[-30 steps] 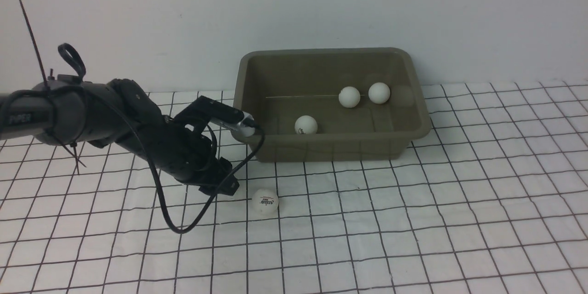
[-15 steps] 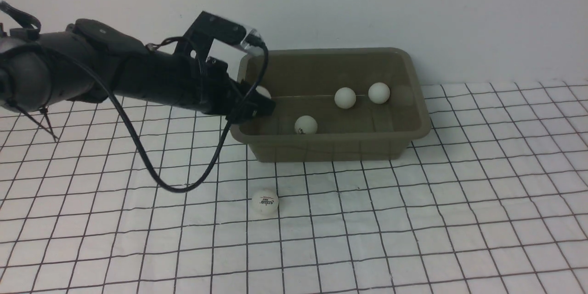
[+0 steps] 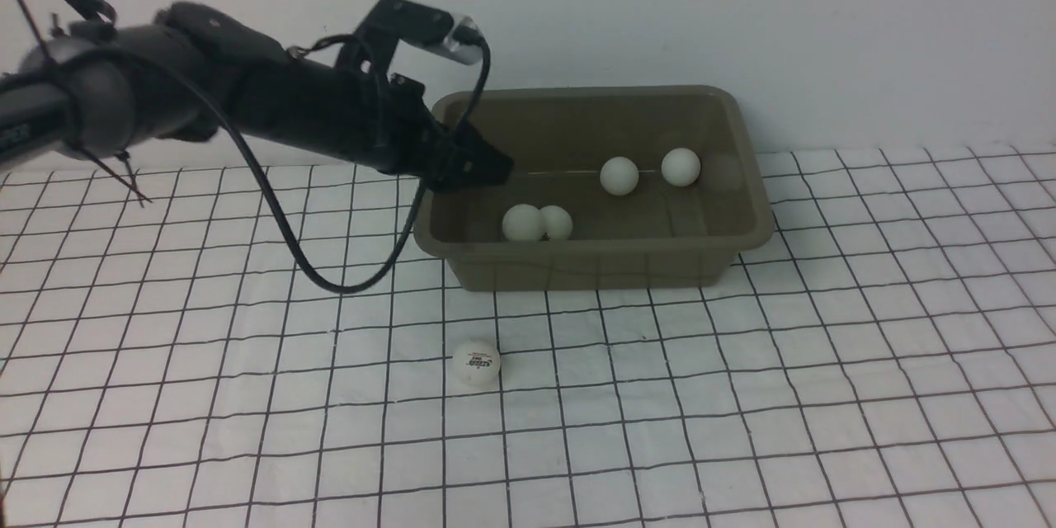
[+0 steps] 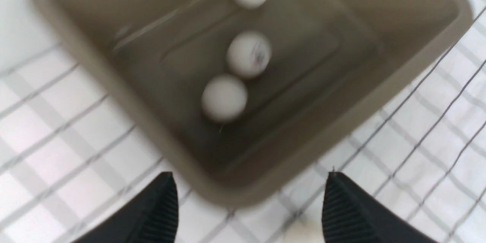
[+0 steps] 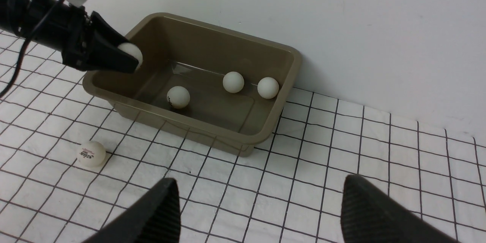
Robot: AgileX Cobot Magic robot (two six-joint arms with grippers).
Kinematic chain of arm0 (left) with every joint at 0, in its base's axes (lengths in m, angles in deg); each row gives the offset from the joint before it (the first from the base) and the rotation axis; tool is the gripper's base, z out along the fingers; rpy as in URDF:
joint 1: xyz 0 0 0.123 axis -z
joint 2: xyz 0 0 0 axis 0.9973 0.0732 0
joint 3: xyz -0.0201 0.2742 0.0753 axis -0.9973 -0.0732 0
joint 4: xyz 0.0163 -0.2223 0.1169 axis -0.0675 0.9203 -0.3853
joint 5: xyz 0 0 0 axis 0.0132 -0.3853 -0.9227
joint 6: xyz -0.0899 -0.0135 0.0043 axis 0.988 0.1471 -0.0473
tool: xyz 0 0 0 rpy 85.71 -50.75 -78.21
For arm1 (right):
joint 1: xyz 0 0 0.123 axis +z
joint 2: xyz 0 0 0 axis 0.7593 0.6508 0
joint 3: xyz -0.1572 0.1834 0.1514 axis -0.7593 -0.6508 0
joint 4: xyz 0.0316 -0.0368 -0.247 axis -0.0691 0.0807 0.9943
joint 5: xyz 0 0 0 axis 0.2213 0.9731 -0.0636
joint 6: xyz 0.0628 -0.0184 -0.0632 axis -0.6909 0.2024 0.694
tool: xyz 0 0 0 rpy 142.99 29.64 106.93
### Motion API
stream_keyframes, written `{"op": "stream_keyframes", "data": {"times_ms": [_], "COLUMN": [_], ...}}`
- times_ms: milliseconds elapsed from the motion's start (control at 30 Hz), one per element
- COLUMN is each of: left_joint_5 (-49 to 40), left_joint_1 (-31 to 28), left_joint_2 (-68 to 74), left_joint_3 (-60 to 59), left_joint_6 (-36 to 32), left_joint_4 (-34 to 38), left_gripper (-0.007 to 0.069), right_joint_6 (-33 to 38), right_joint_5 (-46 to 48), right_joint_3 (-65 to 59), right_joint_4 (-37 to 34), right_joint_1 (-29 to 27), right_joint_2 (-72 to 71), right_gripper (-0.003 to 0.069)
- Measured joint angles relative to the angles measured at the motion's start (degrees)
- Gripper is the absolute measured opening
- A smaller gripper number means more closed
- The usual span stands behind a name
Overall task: Put the table tennis balls into the box on the white checkered tablecloth.
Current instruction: 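Reach for and grasp a ping pong ball on the table beside the basket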
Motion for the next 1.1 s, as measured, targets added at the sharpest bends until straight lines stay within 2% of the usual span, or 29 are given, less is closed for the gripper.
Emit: {"op": "stream_keyframes", "data": {"times_ms": [200,333,533,633,700,733,767,833,900,967,1000,1067,1100], "left_joint_5": [-7.2,-13.4,-17.7,-18.2,-16.4,-11.2,-11.2,-4.8,2.4,9.8,12.9,19.9,21.9], "left_joint_1": [-0.7,-0.9,-0.9,-0.9,-0.9,-0.9,-0.9,0.0,2.0,5.9,7.9,12.9,13.8], "left_joint_2": [-7.0,-12.4,-17.3,-21.6,-23.8,-25.5,-25.6,-26.4,-26.4,-25.6,-25.0,-22.2,-21.1], "left_joint_3": [0.0,-0.1,-2.4,-9.8,-15.5,-23.0,-23.7,-30.3,-35.6,-40.0,-41.1,-42.0,-42.0], "left_joint_6": [15.8,22.9,25.4,25.4,24.2,21.8,21.4,16.8,10.4,0.2,-4.7,-15.6,-18.3], "left_joint_4": [-14.2,-19.7,-19.7,-16.1,-13.9,-10.1,-10.1,-5.2,1.0,8.9,13.4,26.9,29.4], "left_gripper": [0.0414,0.0382,0.0364,0.0363,0.0363,0.0363,0.0363,0.0363,0.0363,0.0363,0.0363,0.0363,0.0363], "right_joint_6": [0.6,0.6,0.6,0.7,0.7,0.7,0.7,0.7,0.7,0.7,0.7,0.7,0.7], "right_joint_5": [0.0,0.0,0.0,0.0,0.0,0.0,0.0,0.0,-0.1,-0.2,-0.2,-0.2,-0.2], "right_joint_3": [0.0,0.0,0.0,0.0,0.0,0.0,0.0,0.0,0.0,0.0,0.0,0.0,0.0], "right_joint_4": [0.0,0.0,0.0,0.0,0.0,0.0,0.0,0.0,0.0,0.0,0.0,-0.5,-0.8], "right_joint_1": [0.0,0.0,0.0,0.0,0.0,0.0,0.0,0.0,0.0,0.0,0.0,0.0,0.0], "right_joint_2": [0.0,0.0,0.0,0.0,0.0,0.0,0.0,0.0,0.0,0.0,0.0,0.0,0.0], "right_gripper": [0.0514,0.0514,0.0514,0.0514,0.0514,0.0514,0.0514,0.0514,0.0514,0.0514,0.0514,0.0514,0.0514]}}
